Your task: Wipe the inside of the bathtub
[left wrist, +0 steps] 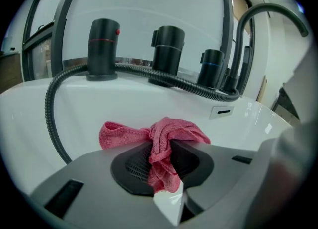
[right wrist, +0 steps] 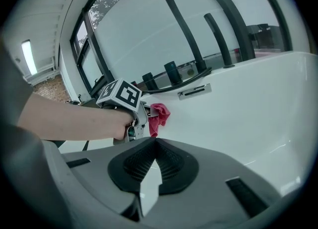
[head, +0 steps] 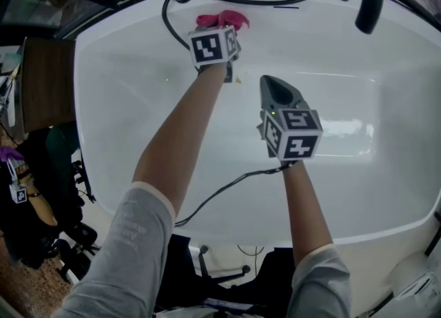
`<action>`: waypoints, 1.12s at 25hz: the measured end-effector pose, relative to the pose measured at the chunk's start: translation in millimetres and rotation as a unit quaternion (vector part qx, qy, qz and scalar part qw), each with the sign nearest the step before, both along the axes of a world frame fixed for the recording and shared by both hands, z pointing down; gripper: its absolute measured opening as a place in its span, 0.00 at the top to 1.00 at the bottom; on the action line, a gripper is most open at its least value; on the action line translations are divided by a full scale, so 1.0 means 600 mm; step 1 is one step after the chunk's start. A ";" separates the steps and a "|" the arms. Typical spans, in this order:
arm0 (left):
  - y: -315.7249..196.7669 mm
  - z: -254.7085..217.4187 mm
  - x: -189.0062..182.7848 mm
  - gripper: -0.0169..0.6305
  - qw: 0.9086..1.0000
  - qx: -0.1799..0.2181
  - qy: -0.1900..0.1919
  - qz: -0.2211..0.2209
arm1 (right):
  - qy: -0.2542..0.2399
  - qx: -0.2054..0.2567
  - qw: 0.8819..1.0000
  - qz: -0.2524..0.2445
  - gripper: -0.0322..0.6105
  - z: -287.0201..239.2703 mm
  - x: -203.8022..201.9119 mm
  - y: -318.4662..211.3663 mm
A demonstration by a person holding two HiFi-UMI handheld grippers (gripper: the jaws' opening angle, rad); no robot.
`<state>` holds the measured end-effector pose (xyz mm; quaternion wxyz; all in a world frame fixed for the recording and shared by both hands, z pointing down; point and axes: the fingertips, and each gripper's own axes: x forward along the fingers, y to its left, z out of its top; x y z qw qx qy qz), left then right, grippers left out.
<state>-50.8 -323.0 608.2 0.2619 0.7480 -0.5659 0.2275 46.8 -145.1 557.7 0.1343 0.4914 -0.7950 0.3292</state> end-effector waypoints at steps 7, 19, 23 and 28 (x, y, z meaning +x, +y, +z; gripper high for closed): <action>0.013 0.053 0.001 0.84 1.000 -0.002 0.000 0.007 | 0.007 -0.008 1.000 0.004 0.94 0.041 0.014 -0.004; 0.045 0.190 0.005 0.84 0.999 -0.027 0.013 0.012 | 0.001 -0.029 1.000 0.002 0.94 0.150 0.004 -0.004; 0.062 0.247 -0.004 0.84 0.999 -0.045 0.009 0.020 | 0.004 -0.033 0.999 0.001 0.94 0.185 -0.009 -0.011; 0.081 0.323 -0.006 0.84 0.997 -0.071 0.015 0.020 | 0.011 -0.041 0.999 0.000 0.94 0.233 -0.007 -0.016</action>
